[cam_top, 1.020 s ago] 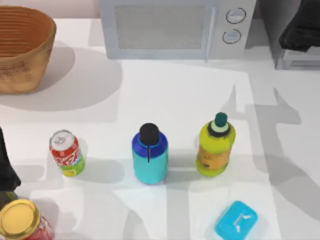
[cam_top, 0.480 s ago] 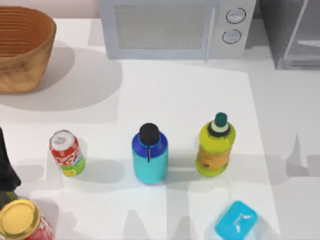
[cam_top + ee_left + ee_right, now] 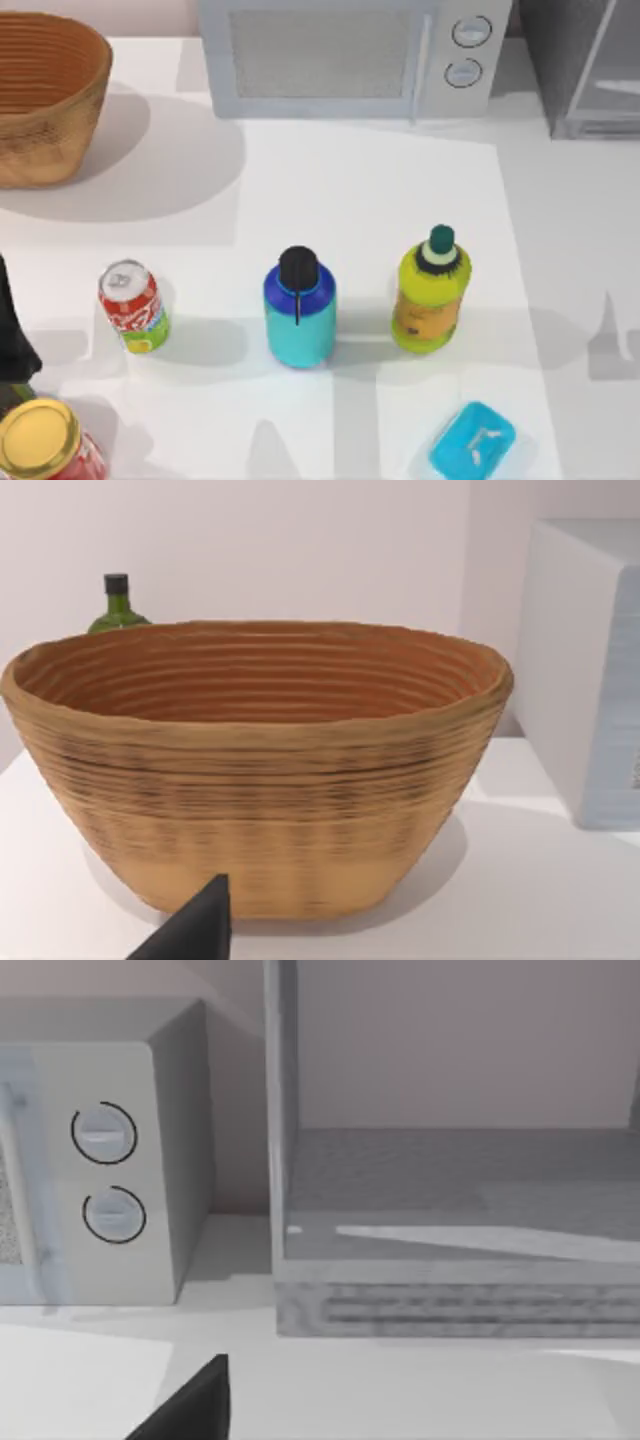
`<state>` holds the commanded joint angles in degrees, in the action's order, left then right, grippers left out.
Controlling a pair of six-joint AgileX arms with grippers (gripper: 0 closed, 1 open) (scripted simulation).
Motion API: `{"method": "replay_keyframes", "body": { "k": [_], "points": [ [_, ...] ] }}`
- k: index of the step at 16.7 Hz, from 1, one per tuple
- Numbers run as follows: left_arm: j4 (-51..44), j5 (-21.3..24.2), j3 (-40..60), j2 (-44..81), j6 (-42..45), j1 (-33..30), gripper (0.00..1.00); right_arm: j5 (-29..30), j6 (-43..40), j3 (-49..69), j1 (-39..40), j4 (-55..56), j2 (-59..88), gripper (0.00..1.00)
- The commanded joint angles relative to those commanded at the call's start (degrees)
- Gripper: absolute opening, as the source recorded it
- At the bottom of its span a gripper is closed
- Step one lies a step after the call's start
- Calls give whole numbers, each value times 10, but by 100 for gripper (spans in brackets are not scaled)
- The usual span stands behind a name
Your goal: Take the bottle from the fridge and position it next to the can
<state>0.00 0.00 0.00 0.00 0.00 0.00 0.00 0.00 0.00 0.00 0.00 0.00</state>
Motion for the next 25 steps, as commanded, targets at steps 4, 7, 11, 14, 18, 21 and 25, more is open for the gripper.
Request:
{"method": "replay_keyframes", "body": {
  "k": [4,7,11,14,18,21,25],
  "points": [
    [0,0,0,0,0,0,100,2,0,6,1,-6,-3,100],
    [0,0,0,0,0,0,100,3,0,39,0,-61,-43,100],
    [0,0,0,0,0,0,100,2,-1,112,0,-215,-132,100],
    [0,0,0,0,0,0,100,1,-1,177,0,-366,-211,100],
    [0,0,0,0,0,0,100,0,-2,263,0,-574,-318,100],
    [0,0,0,0,0,0,100,0,-4,319,-1,-709,-386,100],
    [0,0,0,0,0,0,100,0,-5,370,-2,-821,-448,100]
  ]
}}
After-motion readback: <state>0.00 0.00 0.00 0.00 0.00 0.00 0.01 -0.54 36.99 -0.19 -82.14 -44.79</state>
